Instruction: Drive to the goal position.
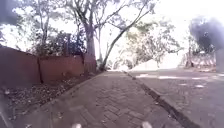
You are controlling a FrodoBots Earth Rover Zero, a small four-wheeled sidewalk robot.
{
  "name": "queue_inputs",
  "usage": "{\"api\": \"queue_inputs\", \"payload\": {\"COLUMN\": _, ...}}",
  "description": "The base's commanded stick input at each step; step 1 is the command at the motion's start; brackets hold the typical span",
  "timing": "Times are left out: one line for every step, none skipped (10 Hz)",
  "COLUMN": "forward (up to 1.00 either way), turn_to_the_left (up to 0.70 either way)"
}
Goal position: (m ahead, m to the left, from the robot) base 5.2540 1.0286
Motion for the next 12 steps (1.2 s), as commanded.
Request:
{"api": "queue_inputs", "payload": {"forward": 0.70, "turn_to_the_left": 0.00}}
{"api": "queue_inputs", "payload": {"forward": 0.70, "turn_to_the_left": 0.00}}
{"api": "queue_inputs", "payload": {"forward": 0.70, "turn_to_the_left": 0.00}}
{"api": "queue_inputs", "payload": {"forward": 0.69, "turn_to_the_left": 0.00}}
{"api": "queue_inputs", "payload": {"forward": 0.69, "turn_to_the_left": 0.00}}
{"api": "queue_inputs", "payload": {"forward": 0.69, "turn_to_the_left": 0.00}}
{"api": "queue_inputs", "payload": {"forward": 0.69, "turn_to_the_left": -0.12}}
{"api": "queue_inputs", "payload": {"forward": 0.69, "turn_to_the_left": -0.29}}
{"api": "queue_inputs", "payload": {"forward": 0.69, "turn_to_the_left": -0.35}}
{"api": "queue_inputs", "payload": {"forward": 0.69, "turn_to_the_left": -0.35}}
{"api": "queue_inputs", "payload": {"forward": 0.69, "turn_to_the_left": -0.35}}
{"api": "queue_inputs", "payload": {"forward": 0.69, "turn_to_the_left": -0.35}}
